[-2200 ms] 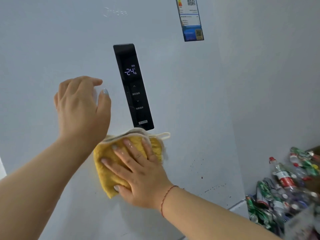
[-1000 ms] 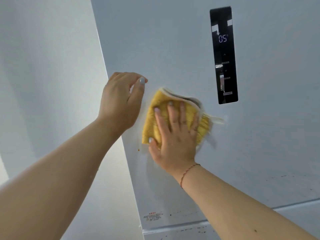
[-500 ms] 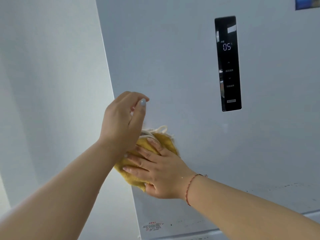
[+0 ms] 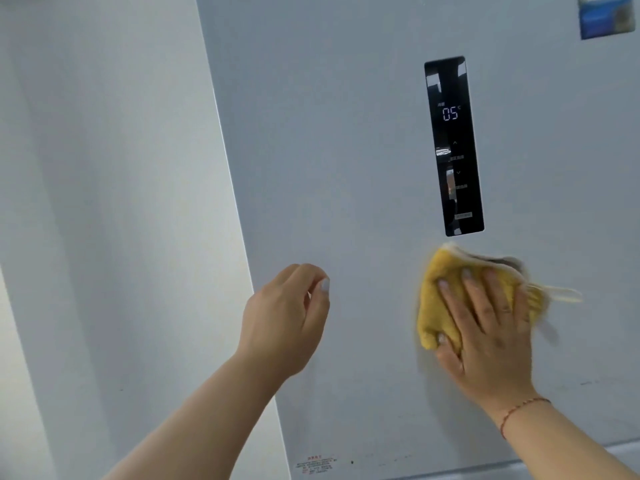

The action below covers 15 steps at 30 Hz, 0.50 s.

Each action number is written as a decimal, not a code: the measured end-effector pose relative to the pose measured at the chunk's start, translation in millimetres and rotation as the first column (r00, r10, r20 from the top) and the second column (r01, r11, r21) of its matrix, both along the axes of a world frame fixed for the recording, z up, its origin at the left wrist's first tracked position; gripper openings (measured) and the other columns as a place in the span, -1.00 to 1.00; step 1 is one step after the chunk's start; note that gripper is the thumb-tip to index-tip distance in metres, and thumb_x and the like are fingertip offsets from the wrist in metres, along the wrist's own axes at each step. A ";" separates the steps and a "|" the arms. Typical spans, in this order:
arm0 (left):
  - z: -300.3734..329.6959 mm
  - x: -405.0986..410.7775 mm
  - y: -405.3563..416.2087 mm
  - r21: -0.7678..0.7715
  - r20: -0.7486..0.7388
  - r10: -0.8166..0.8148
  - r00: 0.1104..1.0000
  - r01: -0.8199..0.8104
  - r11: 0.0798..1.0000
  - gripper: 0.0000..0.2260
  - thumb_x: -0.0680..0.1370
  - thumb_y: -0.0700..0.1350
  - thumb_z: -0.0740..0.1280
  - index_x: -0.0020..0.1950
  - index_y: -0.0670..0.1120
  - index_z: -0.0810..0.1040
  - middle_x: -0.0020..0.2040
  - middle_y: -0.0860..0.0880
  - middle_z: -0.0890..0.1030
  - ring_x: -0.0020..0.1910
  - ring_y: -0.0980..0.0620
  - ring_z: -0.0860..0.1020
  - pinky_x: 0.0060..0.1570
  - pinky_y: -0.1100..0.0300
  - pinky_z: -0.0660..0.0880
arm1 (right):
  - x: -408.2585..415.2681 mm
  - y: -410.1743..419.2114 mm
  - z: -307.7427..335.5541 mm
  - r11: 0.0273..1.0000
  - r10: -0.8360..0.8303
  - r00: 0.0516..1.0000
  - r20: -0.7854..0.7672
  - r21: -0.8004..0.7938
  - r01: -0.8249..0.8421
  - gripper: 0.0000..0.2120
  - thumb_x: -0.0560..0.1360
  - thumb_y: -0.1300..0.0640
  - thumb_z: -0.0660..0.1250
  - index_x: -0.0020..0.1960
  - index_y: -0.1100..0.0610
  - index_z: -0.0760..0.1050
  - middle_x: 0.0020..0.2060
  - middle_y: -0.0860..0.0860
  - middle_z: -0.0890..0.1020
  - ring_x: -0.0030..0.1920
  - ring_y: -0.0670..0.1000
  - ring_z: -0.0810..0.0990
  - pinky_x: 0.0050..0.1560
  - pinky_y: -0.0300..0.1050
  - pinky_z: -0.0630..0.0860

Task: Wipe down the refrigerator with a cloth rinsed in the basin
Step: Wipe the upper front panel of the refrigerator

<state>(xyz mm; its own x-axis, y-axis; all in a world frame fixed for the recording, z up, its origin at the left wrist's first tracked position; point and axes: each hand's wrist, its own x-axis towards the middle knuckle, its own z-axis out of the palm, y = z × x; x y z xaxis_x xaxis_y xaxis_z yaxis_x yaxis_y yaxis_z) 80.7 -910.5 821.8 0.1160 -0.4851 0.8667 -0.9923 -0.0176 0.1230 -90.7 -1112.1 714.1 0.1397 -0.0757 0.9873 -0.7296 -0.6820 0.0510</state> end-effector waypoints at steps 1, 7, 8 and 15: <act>-0.6 0.3 1.5 -0.003 -0.020 -0.004 1.000 0.004 1.000 -0.62 0.50 0.14 -0.01 -0.06 0.00 0.53 -0.21 0.12 0.53 -0.26 0.09 0.48 -0.23 0.10 0.47 | 7.3 5.8 -1.9 0.995 -0.025 0.996 0.091 0.094 0.016 -0.40 0.50 -0.12 0.03 0.50 0.06 0.18 0.44 0.17 0.25 0.46 0.27 0.17 0.37 0.42 0.07; -2.7 9.1 12.9 -0.048 -0.113 -0.020 0.993 0.015 0.999 -0.75 0.53 0.01 0.09 -0.06 -0.03 0.53 -0.22 0.10 0.55 -0.22 0.01 0.56 -0.15 -0.01 0.51 | 81.2 65.7 4.6 0.890 -0.046 0.933 0.357 0.438 -0.124 -0.35 0.53 -0.17 -0.02 0.55 0.09 0.05 0.52 0.18 0.11 0.51 0.27 0.00 0.42 0.38 -0.06; -2.8 9.4 14.9 -0.061 -0.114 -0.011 0.993 0.004 0.998 -0.76 0.53 0.01 0.09 -0.05 -0.03 0.53 -0.22 0.10 0.56 -0.22 0.00 0.56 -0.15 -0.02 0.51 | 91.6 74.7 2.1 0.904 -0.011 0.948 0.318 0.409 -0.127 -0.36 0.54 -0.18 -0.02 0.54 0.08 0.08 0.52 0.18 0.11 0.51 0.26 0.01 0.42 0.38 -0.07; -10.5 6.8 19.8 -0.112 -0.159 -0.036 0.987 0.018 0.994 -0.77 0.53 -0.03 0.11 -0.03 -0.03 0.54 -0.21 0.11 0.56 -0.18 -0.03 0.58 -0.12 -0.05 0.52 | 135.3 109.6 -41.3 0.975 0.223 0.952 -0.210 0.037 -0.220 -0.44 0.55 -0.15 0.17 0.51 -0.05 0.19 0.50 0.04 0.18 0.52 0.16 0.07 0.44 0.33 -0.02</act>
